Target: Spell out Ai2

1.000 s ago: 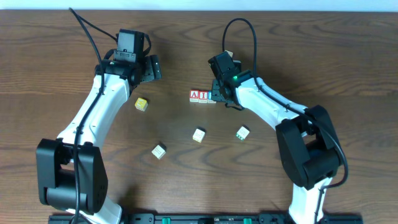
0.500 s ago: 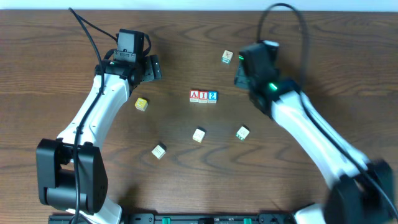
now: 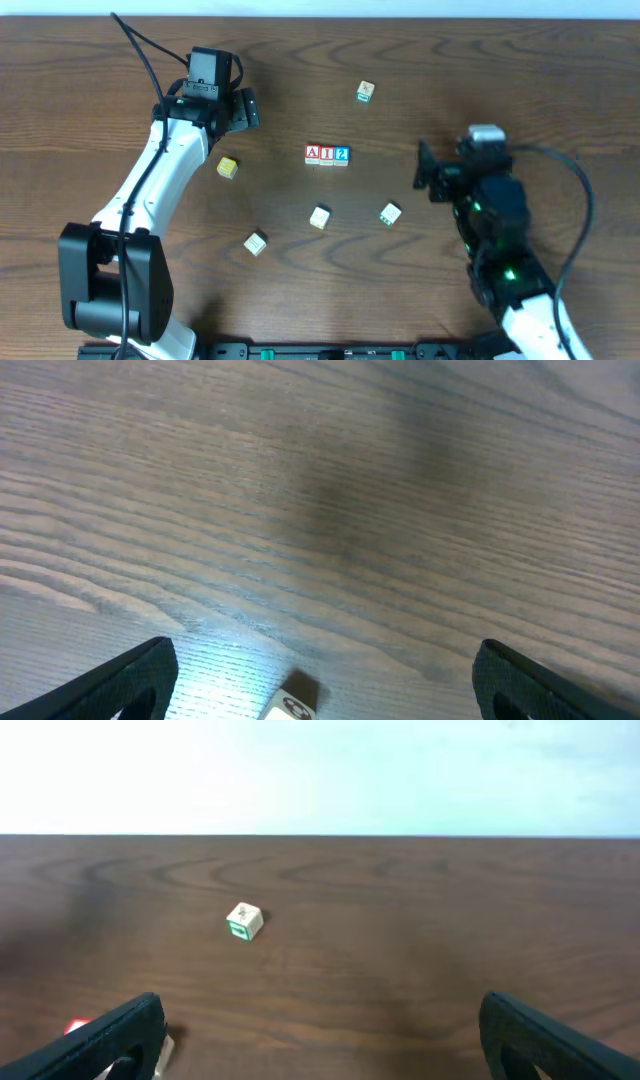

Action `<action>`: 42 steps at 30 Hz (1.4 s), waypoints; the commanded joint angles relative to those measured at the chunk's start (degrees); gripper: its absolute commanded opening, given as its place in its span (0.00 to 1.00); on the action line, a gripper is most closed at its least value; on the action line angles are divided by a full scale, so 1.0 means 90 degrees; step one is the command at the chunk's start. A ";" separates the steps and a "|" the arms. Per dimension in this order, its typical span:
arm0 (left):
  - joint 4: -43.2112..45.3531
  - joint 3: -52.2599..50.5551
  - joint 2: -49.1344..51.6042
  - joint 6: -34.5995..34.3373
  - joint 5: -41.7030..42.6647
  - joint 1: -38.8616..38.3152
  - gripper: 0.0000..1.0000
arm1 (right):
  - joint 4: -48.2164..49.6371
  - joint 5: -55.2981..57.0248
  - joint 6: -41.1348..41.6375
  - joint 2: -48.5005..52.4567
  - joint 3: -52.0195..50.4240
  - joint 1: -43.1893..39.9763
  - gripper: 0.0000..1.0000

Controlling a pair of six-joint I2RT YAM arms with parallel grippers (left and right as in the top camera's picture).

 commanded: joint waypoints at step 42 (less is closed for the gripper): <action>-0.0015 0.0087 0.0012 0.0041 -0.0063 0.0022 0.95 | 0.2225 -0.2463 -0.0413 -0.3776 -0.3109 -0.2038 0.99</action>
